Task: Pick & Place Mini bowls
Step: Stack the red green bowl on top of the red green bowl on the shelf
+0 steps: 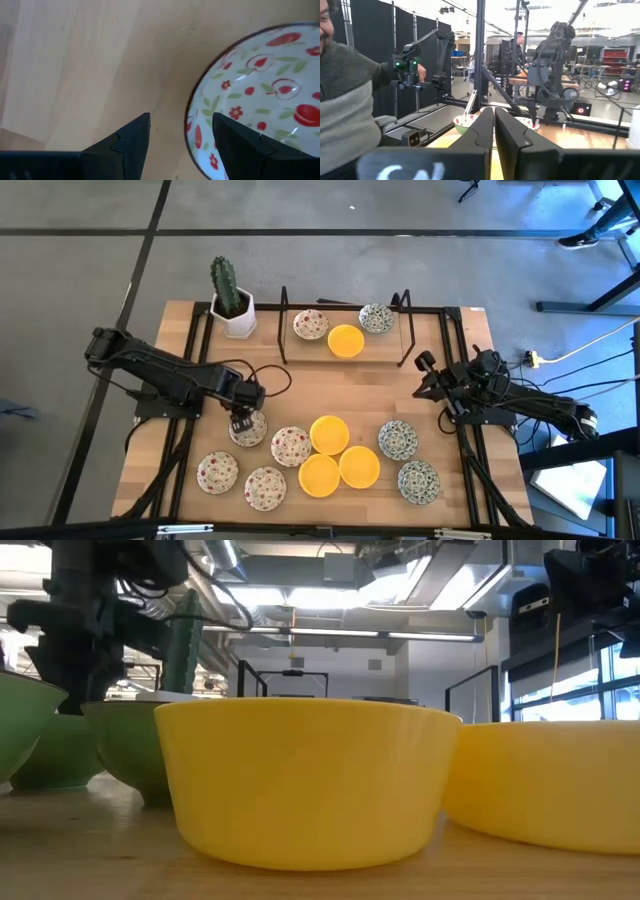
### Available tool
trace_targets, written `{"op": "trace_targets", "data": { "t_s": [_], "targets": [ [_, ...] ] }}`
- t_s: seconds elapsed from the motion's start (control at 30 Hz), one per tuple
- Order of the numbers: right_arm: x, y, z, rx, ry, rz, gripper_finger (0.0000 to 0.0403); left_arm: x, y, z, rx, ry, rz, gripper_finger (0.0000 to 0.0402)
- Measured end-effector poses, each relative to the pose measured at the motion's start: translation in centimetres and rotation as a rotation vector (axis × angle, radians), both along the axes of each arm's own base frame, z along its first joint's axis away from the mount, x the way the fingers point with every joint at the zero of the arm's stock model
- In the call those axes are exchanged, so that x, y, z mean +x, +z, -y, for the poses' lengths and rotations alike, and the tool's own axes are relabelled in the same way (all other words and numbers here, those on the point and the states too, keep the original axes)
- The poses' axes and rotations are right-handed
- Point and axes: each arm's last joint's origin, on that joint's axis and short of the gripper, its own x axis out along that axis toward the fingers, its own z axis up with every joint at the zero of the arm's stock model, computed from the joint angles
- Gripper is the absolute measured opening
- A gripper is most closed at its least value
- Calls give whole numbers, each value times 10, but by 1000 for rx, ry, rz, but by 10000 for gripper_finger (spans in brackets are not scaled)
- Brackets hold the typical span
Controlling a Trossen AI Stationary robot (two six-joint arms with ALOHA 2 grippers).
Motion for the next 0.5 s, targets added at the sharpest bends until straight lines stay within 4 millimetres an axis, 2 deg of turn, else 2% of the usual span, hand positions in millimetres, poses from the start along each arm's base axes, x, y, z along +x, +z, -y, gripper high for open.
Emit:
{"op": "trace_targets", "data": {
  "t_s": [0.37,0.5],
  "targets": [
    [0,-1,1,1,-26,-1,18,0,-22,-4,-11,-5,76,207],
    [0,-1,1,3,-26,-1,18,-3,-26,-5,-4,0,63,180]
  ]
}}
